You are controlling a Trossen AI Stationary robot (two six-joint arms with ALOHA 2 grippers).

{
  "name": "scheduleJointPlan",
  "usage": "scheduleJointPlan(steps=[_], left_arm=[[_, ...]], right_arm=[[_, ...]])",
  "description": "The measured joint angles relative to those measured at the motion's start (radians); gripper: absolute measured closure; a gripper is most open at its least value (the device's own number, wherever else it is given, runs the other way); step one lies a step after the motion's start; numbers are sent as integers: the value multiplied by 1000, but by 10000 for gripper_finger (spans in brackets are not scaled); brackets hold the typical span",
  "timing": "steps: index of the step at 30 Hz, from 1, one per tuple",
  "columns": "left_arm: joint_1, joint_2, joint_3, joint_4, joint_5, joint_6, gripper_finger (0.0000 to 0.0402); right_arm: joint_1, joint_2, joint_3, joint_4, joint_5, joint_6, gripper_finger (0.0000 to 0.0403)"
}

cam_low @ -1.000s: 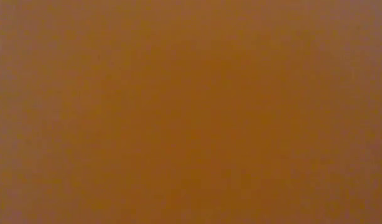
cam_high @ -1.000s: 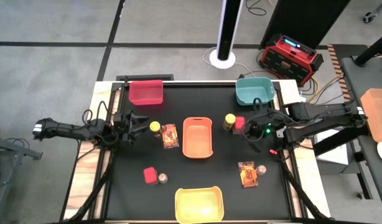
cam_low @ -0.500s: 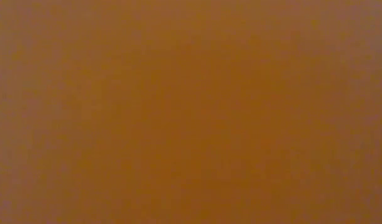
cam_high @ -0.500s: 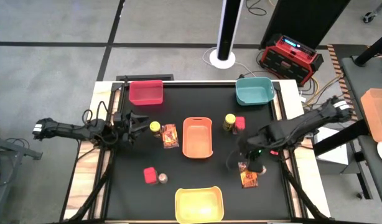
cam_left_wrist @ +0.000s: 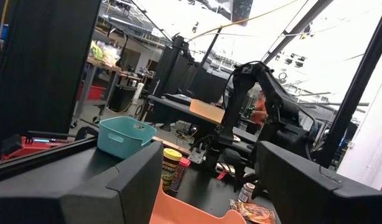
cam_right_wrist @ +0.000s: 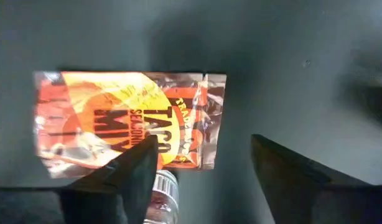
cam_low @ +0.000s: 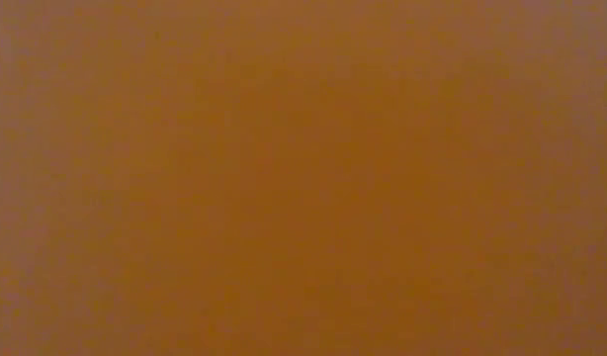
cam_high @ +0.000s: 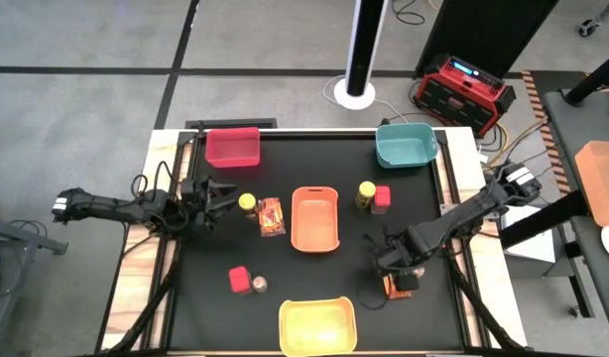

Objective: Sort spices by type
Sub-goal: Put the bottom orange seasoning bag into the orange bin

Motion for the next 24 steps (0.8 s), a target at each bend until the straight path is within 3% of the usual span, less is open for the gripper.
scheduleJointPlan(steps=[8,18,24], left_arm=[[0,6,0,-1,0,0,155],[0,8,0,0,0,0,155],[0,13,0,3,0,0,155]], right_arm=[[26,8,-96,131,6,62,137],[22,33,-160,221,1,64,160],[14,44,-163,250,-6,58,194]])
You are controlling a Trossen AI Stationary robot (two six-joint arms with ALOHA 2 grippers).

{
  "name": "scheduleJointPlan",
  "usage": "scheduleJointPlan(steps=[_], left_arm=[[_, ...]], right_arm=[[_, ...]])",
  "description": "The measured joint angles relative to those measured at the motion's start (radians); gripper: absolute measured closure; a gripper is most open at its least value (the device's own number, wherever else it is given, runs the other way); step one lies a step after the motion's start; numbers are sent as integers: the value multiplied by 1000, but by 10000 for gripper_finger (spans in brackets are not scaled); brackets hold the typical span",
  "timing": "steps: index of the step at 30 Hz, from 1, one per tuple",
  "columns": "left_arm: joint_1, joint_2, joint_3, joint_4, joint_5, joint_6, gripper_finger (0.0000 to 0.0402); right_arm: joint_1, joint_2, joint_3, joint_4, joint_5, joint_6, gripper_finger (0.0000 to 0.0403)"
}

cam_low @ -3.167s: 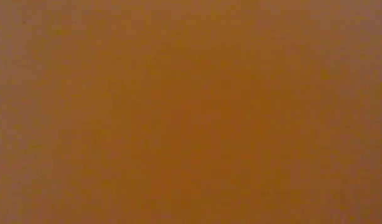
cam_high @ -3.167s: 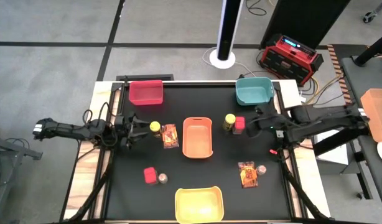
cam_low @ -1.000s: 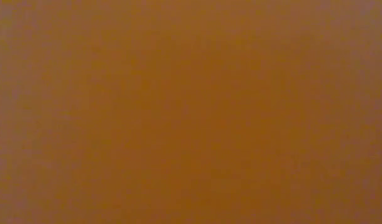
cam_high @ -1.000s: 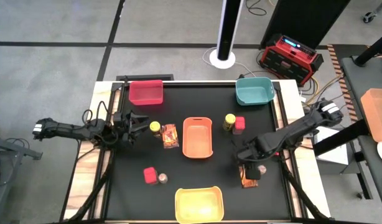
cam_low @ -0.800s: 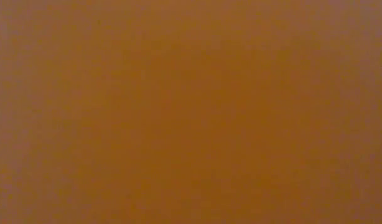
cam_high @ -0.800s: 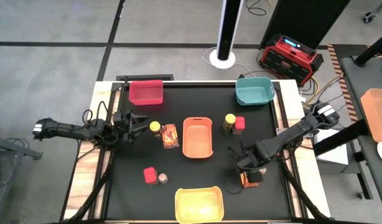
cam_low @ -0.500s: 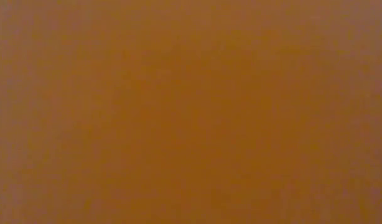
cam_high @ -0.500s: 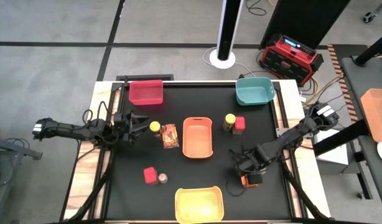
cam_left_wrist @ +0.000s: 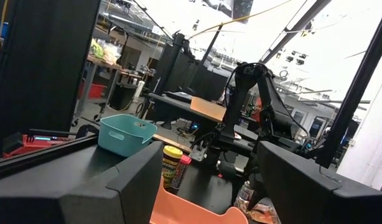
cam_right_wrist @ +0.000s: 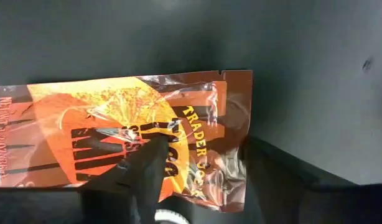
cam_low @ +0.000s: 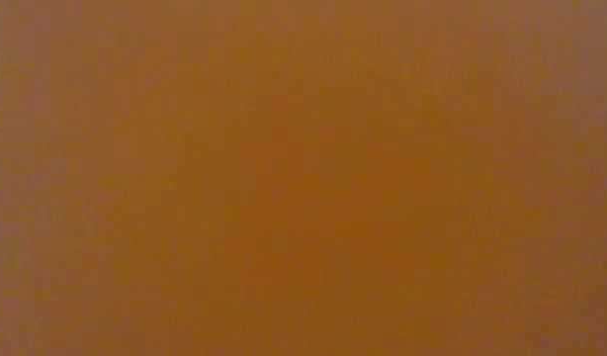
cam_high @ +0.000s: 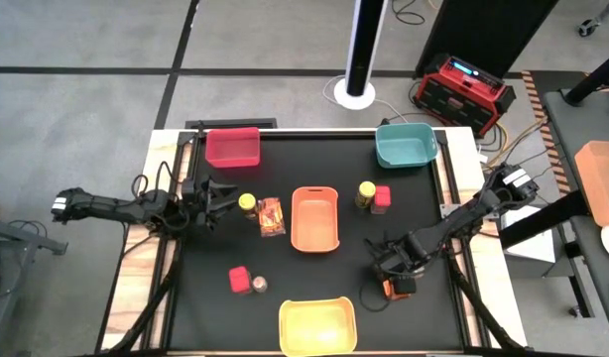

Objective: Sort spices by type
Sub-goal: Put the bottom orange seasoning bag into the orange bin

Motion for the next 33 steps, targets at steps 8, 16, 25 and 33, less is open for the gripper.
scheduleJointPlan(steps=[8,16,25,33], left_arm=[[0,7,0,0,0,0,155],[0,8,0,1,0,0,155],[0,8,0,1,0,0,155],[0,9,0,1,-1,-7,155]], right_arm=[[-12,0,0,12,-21,-16,282],[-12,-1,0,10,-23,-53,375],[-12,-38,-4,-9,-15,-47,390],[-12,-106,102,-164,33,-14,391]])
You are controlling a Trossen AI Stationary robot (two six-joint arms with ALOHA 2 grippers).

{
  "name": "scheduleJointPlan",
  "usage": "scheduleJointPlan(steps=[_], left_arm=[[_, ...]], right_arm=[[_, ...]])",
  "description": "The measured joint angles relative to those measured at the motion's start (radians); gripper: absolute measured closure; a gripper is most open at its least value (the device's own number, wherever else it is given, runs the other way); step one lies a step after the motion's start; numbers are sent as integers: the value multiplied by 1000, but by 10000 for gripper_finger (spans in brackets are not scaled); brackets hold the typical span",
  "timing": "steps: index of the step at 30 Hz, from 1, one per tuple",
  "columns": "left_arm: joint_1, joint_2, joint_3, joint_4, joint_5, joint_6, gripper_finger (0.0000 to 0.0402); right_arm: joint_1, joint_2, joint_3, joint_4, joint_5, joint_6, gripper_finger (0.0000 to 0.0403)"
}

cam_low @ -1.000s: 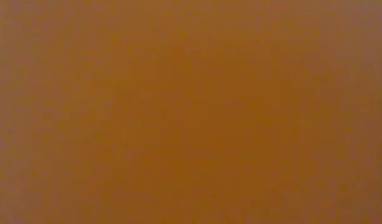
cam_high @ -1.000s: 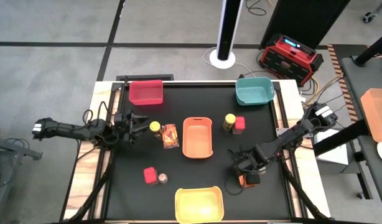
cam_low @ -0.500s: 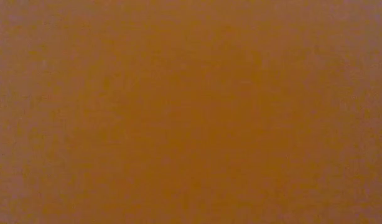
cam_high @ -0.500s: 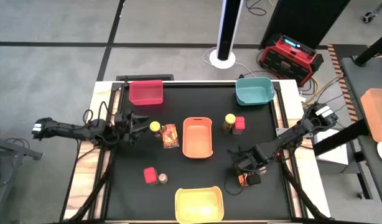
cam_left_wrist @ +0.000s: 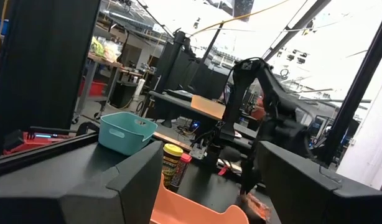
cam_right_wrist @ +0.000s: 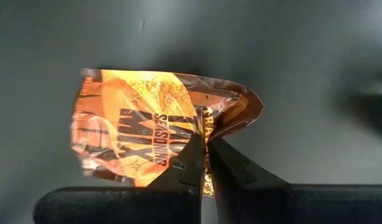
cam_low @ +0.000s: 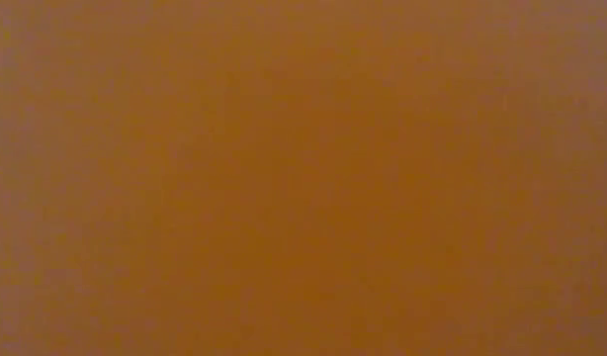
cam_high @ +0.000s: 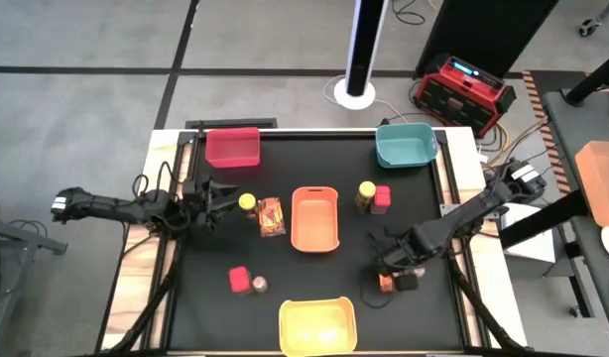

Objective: Sort spices by type
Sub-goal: Put the bottom orange seasoning bag into the orange bin

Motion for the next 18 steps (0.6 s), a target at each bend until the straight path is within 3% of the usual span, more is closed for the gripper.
scheduleJointPlan(steps=[8,15,18], left_arm=[[0,1,0,1,-1,-4,155],[0,1,0,1,-1,-11,155],[0,1,0,1,-1,-11,155]], right_arm=[[5,-15,202,-110,243,-85,391],[7,14,334,-112,714,-278,391],[-12,41,362,-71,870,-378,391]])
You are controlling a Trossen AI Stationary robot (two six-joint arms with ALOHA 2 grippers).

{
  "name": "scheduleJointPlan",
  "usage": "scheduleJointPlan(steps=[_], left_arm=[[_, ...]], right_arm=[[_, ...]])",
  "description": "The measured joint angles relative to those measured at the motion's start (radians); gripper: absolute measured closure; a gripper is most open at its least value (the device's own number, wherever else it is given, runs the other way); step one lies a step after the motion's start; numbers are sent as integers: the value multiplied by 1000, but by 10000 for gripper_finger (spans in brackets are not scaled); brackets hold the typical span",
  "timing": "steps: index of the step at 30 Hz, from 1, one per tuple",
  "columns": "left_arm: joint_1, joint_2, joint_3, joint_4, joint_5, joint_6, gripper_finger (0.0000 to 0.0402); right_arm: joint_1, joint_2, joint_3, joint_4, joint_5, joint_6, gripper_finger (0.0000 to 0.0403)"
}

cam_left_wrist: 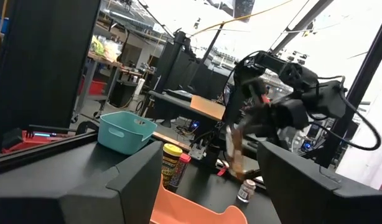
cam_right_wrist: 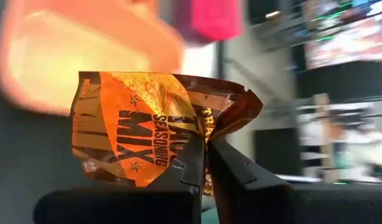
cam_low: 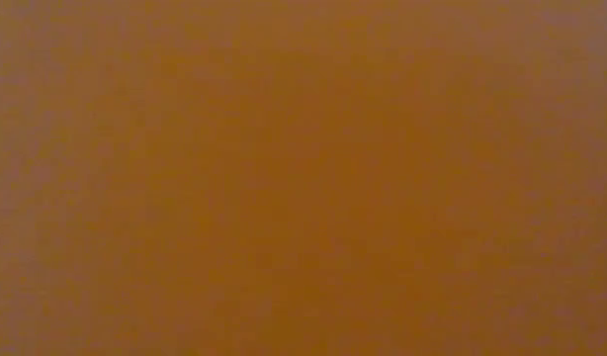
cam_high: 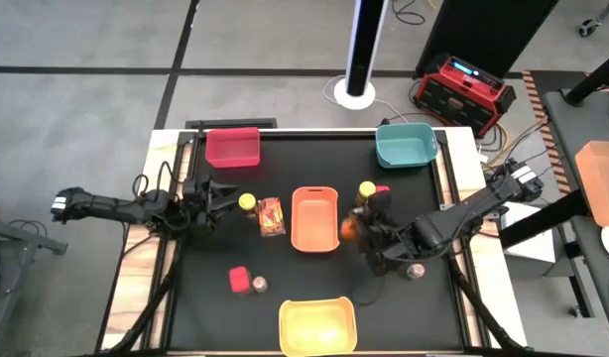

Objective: Sort spices by type
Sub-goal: Put the bottom orange seasoning bag into the orange bin

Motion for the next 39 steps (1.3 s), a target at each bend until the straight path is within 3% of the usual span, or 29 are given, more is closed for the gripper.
scheduleJointPlan(steps=[4,10,25,39], left_arm=[[0,0,0,21,-16,0,155],[0,0,0,63,-45,0,155],[0,0,0,71,-45,-19,155],[0,0,0,71,-45,-19,155]], right_arm=[[-39,51,24,150,133,-149,391],[-108,142,49,358,243,-319,391],[-169,385,92,420,289,-385,391],[-179,409,99,421,277,-318,390]])
